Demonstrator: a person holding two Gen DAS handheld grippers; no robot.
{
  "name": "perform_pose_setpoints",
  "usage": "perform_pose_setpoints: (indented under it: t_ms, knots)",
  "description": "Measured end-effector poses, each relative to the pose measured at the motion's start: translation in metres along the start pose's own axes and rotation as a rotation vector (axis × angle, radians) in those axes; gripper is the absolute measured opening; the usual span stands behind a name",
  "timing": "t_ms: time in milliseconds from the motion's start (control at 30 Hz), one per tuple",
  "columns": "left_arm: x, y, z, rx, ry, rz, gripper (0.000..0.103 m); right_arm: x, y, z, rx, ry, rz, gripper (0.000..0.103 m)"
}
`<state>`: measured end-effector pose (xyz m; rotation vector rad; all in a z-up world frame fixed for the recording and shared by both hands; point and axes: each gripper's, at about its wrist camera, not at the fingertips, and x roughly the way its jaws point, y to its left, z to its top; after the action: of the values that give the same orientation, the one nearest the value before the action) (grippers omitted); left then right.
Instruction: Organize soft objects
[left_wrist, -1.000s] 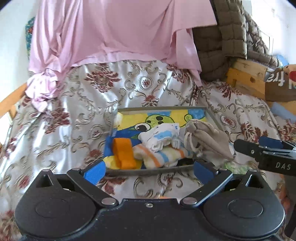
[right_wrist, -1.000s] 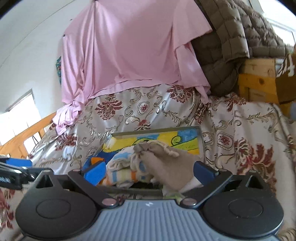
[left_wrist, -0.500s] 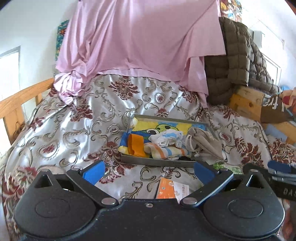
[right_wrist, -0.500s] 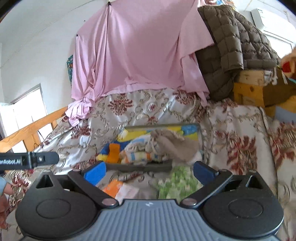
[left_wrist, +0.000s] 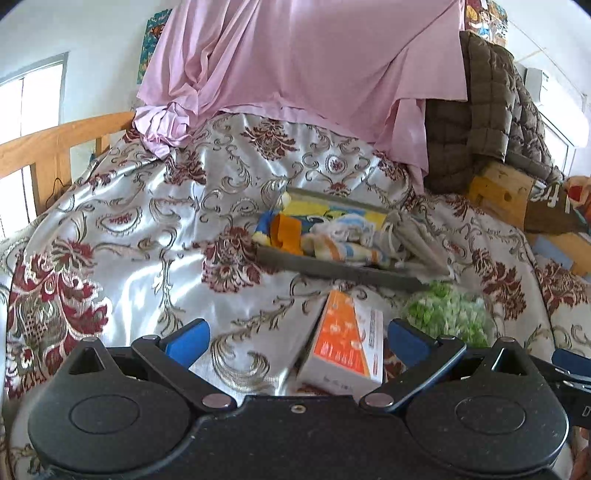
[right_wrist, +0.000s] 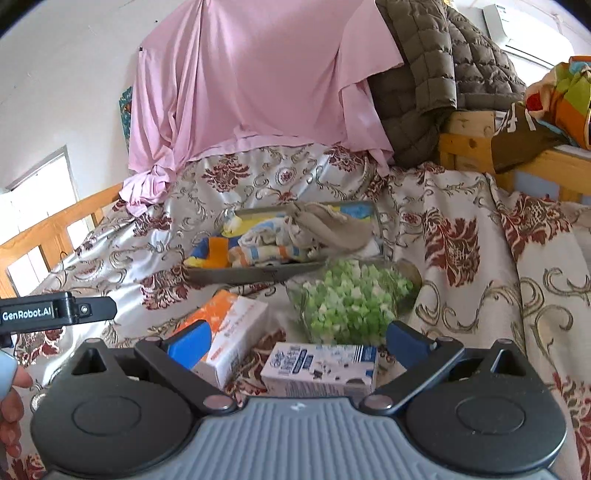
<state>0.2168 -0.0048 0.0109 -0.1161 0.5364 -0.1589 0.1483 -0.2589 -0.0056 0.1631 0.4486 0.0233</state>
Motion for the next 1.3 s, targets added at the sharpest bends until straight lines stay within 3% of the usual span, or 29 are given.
perform_pose_setpoints:
  t_ms: [600,1300]
  knots:
    - [-0.002,0.000,-0.026,0.055,0.042,0.027,0.102,0.012,-0.001,-0.015,-0.013,0.004,0.008,0.103]
    - [-0.001,-0.001,-0.030,0.059,0.053,0.032,0.102,0.014,0.000,-0.017,-0.016,0.022,0.020,0.103]
